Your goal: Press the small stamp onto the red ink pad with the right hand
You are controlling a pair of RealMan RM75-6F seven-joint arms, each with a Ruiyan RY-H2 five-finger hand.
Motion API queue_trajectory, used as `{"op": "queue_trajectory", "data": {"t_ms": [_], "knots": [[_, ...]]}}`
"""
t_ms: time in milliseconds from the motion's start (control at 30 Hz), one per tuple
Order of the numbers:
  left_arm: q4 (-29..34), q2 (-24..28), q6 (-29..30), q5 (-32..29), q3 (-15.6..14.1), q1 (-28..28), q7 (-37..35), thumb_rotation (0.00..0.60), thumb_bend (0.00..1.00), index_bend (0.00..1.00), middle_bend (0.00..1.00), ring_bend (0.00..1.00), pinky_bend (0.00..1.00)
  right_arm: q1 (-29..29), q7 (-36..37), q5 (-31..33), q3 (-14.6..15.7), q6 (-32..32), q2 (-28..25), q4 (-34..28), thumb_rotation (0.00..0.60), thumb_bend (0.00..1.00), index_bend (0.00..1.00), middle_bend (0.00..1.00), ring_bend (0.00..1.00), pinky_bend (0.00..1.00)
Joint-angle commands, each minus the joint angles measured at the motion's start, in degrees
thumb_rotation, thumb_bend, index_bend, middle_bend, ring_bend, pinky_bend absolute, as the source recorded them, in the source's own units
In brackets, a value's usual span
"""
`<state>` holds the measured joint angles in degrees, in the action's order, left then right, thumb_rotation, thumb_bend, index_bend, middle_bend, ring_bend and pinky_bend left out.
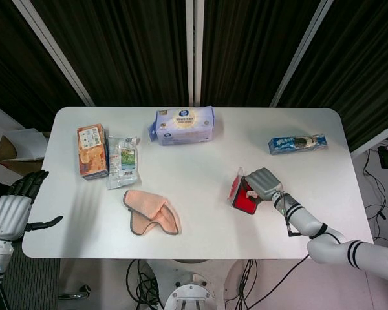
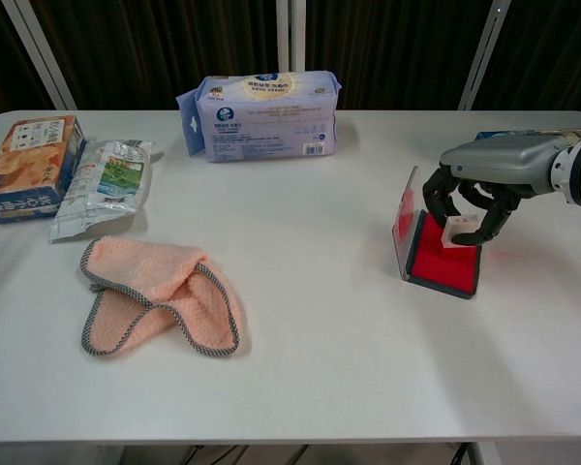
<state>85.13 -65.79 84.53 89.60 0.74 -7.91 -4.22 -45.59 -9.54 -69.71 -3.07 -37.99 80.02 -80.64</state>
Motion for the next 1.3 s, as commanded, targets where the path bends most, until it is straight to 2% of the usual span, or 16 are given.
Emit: {"op": "queue_trajectory", "data": {"t_ms": [33, 267, 467, 600, 800, 1300], "knots": [[0.12, 0.04, 0.05, 0.06, 0.03, -0.02, 0.06, 0.395, 0.03, 0.01, 0.08, 0.08, 0.17, 0.21, 0.64, -0.53, -0.38, -0.92, -0.87, -1.2, 0.6, 0.41, 0.72, 0.63, 0.76, 0.99], [1.51, 0.54, 0.25, 0.68, 0.07, -0.23, 1.27, 0.395, 0.03, 0.01, 0.08, 0.08, 0.17, 1.98, 3.96, -3.92, -1.58, -5.72, -6.29, -7.57, 0.6, 0.41, 0.72, 0.63, 0.76, 0.99], [2.41, 0.38, 0.19, 0.98, -0.09, -0.28, 2.4, 0.398, 0.03, 0.01, 0.08, 0.08, 0.17, 4.66, 6.13, -6.24, 0.27, -7.96, -10.4, -9.94, 0.6, 0.41, 0.72, 0.63, 0.76, 0.99], [2.94, 0.34, -0.02, 1.13, -0.07, -0.49, 3.08, 0.398, 0.03, 0.01, 0.08, 0.08, 0.17, 6.67, 7.93, -6.93, 2.3, -8.2, -11.34, -8.8, 0.6, 0.41, 0.72, 0.63, 0.76, 0.99], [3.45, 0.17, -0.61, 1.26, -0.19, -0.81, 3.73, 0.398, 0.03, 0.01, 0.08, 0.08, 0.17, 8.91, 12.13, -7.72, 3.81, -8.38, -10.42, -4.91, 0.6, 0.41, 0.73, 0.63, 0.76, 0.99], [3.38, 0.29, -1.02, 0.79, -0.27, -0.83, 3.79, 0.396, 0.03, 0.01, 0.08, 0.08, 0.17, 9.59, 15.76, -8.76, 4.33, -5.99, -6.89, 2.02, 0.6, 0.4, 0.73, 0.61, 0.76, 0.99]]}}
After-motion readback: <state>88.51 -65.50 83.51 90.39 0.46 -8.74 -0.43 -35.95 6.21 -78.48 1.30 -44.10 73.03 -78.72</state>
